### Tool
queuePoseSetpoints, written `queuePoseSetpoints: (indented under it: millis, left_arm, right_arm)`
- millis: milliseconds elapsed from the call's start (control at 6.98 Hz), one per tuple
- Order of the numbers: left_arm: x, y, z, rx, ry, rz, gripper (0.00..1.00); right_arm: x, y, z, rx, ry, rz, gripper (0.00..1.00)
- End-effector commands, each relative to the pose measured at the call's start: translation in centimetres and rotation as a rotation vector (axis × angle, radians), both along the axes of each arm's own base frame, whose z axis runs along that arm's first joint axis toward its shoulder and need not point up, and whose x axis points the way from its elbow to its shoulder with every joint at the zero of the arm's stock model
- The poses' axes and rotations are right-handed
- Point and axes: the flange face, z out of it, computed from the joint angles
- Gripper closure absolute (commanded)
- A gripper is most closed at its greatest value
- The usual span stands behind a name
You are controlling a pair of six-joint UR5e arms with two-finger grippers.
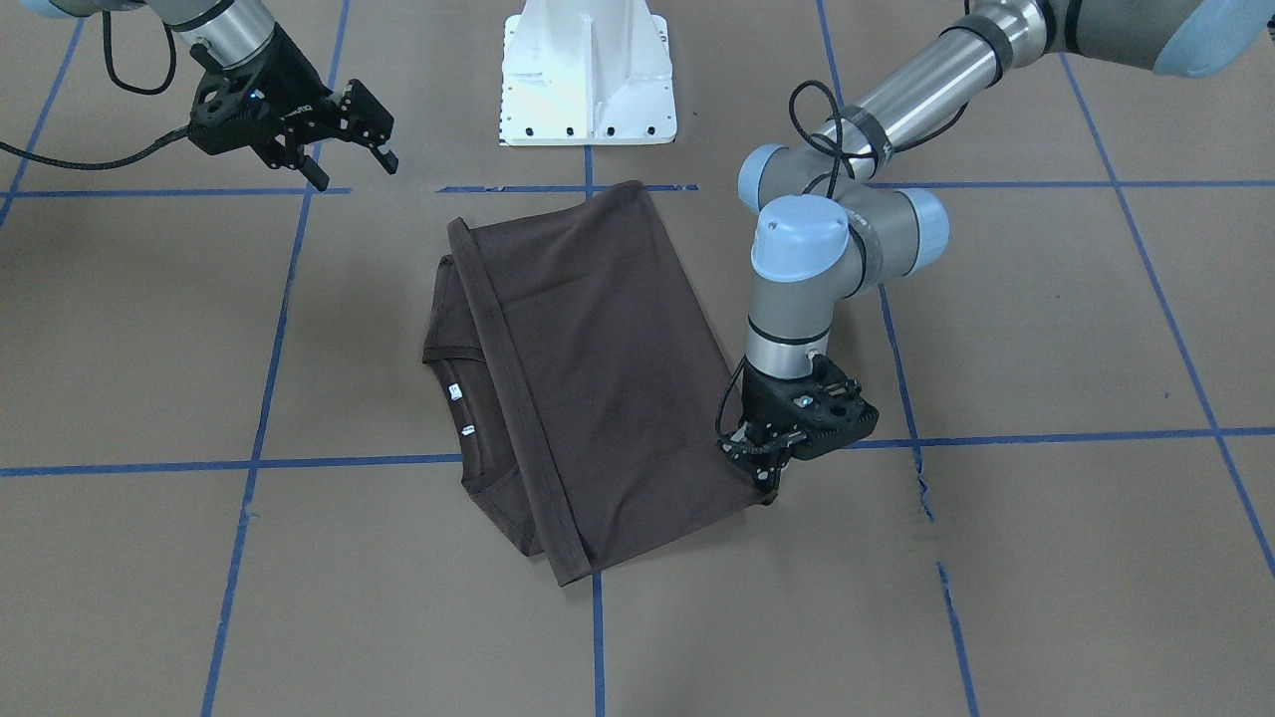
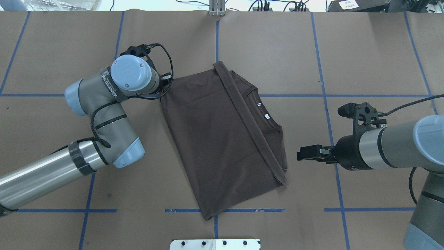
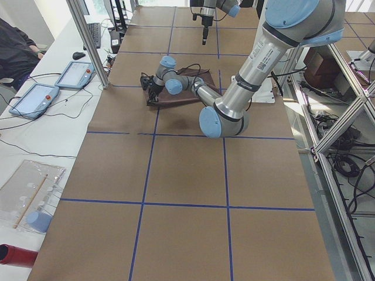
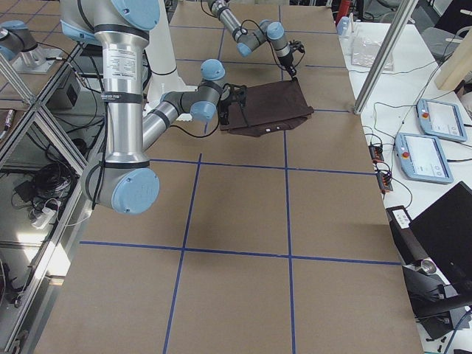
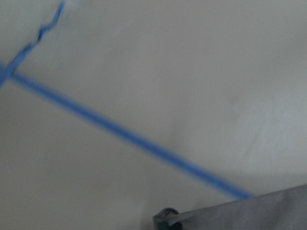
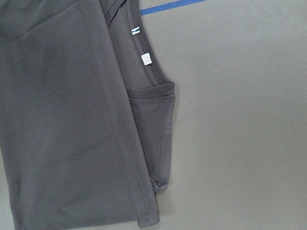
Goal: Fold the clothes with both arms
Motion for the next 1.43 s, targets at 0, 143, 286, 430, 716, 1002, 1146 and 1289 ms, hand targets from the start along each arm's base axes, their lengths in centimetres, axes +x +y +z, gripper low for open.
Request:
queuePoseSetpoints:
  millis: [0, 143, 286, 430, 716, 1002, 1146, 1289]
  left_arm:
    - [3.4, -4.8, -1.7, 0.165, 0.040, -0.007, 1.00]
    - [3.9, -5.2, -2.0, 0.166, 0.038, -0.006, 1.00]
    - [3.9, -5.4, -0.7, 0.188, -0.011, 0.026, 0.01]
    - [3.1, -6.1, -0.9, 0.195, -0.013, 0.020, 0.00]
    - [-1.6, -8.9, -1.0, 0.223, -0.040, 0.078, 0.00]
    - [-4.2, -4.8, -2.2, 0.137, -0.020, 0.189, 0.00]
    - [-6.7, -1.9, -2.2, 0.140, -0.013, 0.195, 0.00]
    - [-9.4, 1.3, -2.8, 0.160, 0.022, 0.214, 0.00]
  right_arm:
    - [-0.2, -0.3, -0.9, -0.003, -0.013, 0.010, 0.00]
    - [-0.5, -0.4, -0.8, -0.006, -0.010, 0.007, 0.00]
    - [-1.0, -0.8, -0.9, -0.003, -0.013, 0.010, 0.00]
    - [-1.0, -1.0, -0.7, -0.008, -0.008, 0.010, 0.00]
    - [-2.9, -2.7, 0.1, -0.024, 0.021, 0.018, 0.00]
    - [-8.0, -6.0, -1.6, -0.045, 0.116, 0.010, 0.00]
    - [-10.6, -7.5, -2.6, -0.051, 0.145, 0.005, 0.00]
    - [-13.4, -9.3, -2.5, -0.017, 0.192, -0.021, 0.00]
